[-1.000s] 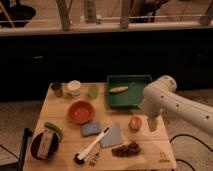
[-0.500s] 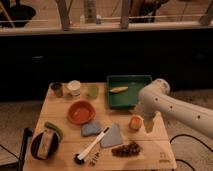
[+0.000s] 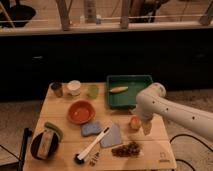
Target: Place apple in red bowl
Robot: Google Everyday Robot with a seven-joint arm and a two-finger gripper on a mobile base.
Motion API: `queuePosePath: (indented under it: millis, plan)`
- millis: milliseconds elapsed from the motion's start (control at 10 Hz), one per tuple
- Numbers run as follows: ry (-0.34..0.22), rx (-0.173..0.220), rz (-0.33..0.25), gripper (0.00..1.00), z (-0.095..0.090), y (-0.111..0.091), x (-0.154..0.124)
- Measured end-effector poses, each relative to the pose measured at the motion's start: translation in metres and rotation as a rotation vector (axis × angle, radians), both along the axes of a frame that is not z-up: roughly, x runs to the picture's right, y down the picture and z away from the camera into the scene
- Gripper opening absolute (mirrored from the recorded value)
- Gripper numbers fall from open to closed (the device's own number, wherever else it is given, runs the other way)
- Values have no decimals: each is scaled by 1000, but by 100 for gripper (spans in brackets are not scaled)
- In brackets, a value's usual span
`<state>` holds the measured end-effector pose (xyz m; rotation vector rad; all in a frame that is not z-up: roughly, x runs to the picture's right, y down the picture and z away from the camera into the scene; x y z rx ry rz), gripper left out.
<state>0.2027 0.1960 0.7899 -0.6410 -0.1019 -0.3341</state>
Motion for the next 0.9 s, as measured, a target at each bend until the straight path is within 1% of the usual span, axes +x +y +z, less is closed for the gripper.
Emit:
queuePosePath:
  millis: [300, 700, 900]
  plan:
    - [-15, -10, -13, 80, 12, 11, -4]
    - [-26, -21, -21, 80, 23, 21, -6]
    - [-25, -26, -15, 80, 26, 26, -4]
